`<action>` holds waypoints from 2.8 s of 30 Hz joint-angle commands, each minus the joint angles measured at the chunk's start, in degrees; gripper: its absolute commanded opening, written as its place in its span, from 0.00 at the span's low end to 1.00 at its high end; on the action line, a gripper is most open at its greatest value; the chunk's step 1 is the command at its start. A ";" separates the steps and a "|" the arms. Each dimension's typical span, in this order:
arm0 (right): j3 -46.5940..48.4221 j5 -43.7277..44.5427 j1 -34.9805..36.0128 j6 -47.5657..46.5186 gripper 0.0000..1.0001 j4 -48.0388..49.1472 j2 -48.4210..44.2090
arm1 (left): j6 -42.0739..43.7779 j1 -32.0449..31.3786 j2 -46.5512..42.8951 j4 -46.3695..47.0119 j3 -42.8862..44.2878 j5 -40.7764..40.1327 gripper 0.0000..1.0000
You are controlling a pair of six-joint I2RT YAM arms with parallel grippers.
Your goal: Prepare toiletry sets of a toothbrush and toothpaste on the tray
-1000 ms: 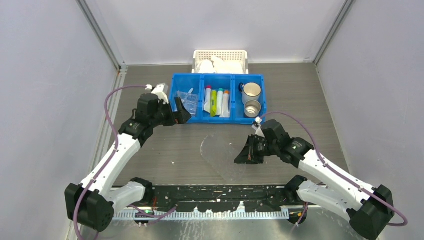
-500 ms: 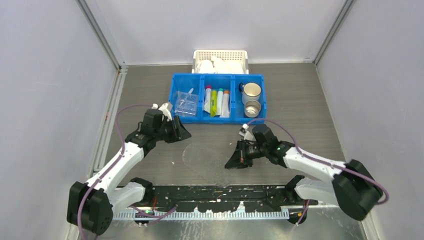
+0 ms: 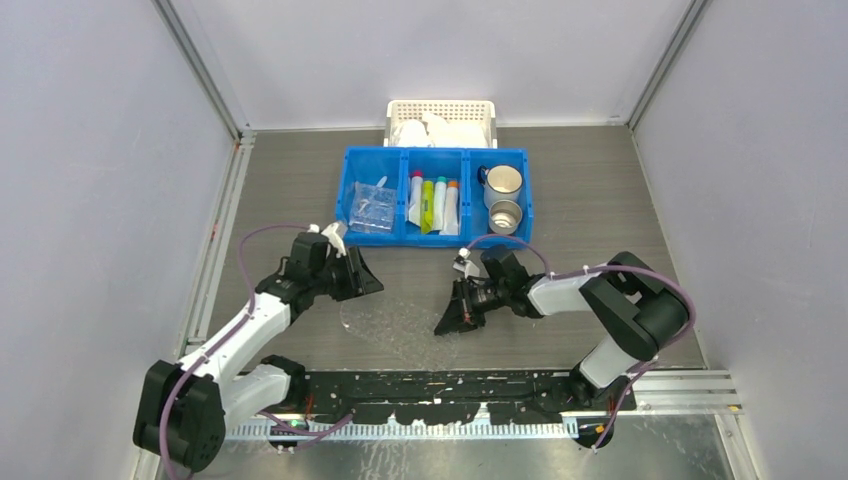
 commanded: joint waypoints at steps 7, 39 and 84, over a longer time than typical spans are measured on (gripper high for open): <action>1.26 17.10 -0.26 -5.09 0.30 -16.95 6.36 | 0.32 -0.25 1.63 4.93 -2.25 2.05 0.47; 13.66 47.67 17.00 -6.40 0.54 -54.02 -25.05 | 1.12 -0.42 0.51 -11.17 2.70 -6.33 0.26; 29.19 48.25 38.01 -6.40 0.21 -35.56 5.91 | -5.63 -4.99 3.31 -14.00 -4.14 -11.27 0.06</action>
